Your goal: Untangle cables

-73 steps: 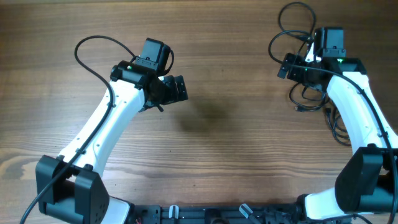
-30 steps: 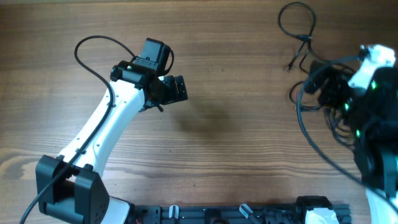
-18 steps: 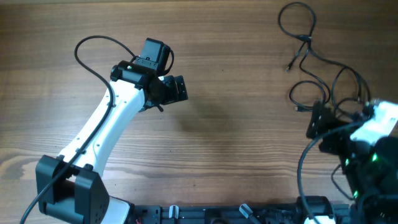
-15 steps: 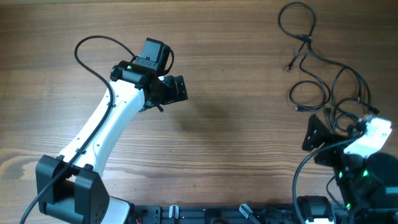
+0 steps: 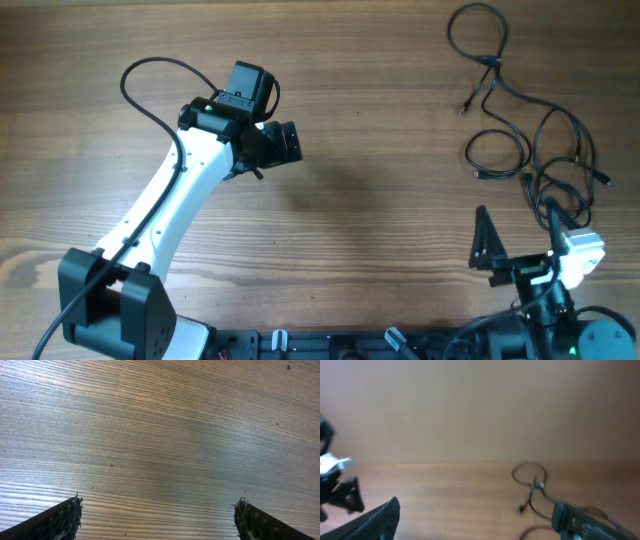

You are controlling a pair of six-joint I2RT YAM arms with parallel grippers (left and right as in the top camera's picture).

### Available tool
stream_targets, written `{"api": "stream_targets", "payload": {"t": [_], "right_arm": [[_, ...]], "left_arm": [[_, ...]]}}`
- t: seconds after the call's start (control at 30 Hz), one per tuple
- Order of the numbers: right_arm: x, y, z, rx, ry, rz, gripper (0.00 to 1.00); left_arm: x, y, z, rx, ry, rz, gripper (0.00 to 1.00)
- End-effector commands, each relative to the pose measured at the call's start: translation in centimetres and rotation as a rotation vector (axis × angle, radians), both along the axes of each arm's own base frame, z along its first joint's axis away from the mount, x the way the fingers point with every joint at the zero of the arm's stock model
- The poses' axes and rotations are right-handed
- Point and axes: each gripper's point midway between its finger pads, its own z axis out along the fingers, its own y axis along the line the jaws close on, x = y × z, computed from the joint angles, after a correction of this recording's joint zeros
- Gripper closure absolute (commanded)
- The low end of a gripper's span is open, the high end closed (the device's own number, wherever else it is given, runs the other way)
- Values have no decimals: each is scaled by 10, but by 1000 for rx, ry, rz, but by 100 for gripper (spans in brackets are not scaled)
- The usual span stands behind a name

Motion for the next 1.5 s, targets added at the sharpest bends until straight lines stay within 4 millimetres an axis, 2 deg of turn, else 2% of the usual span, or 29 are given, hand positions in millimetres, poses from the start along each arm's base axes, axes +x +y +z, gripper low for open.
{"api": "stream_targets", "payload": {"t": [0.0,0.17,0.23,0.27,0.4,0.5,0.6,0.7,1.47], "right_arm": [[2,19,16,-90,-149,94,0],[9,21,40,-75,-457,85,0],[9,18,39,-63,-546,61,0],[10,16,33,-56,-569,47,0],[28,17,-9,-46,-491,56,0],[52,12,-60,-6,-252,32,0],[62,7,-100,-5,-83,-2,0],[64,5,-129,-18,37,-11,0],[64,5,-131,-18,43,-11,0]], "left_arm": [[5,1,2,8,-11,1,0],[5,1,2,8,-11,1,0],[5,1,2,8,-11,1,0],[5,1,2,8,-11,1,0],[5,1,2,8,-11,0,0],[5,1,2,8,-11,0,0],[5,1,2,8,-11,0,0],[5,1,2,8,-11,0,0],[5,1,2,8,-11,0,0]]}}
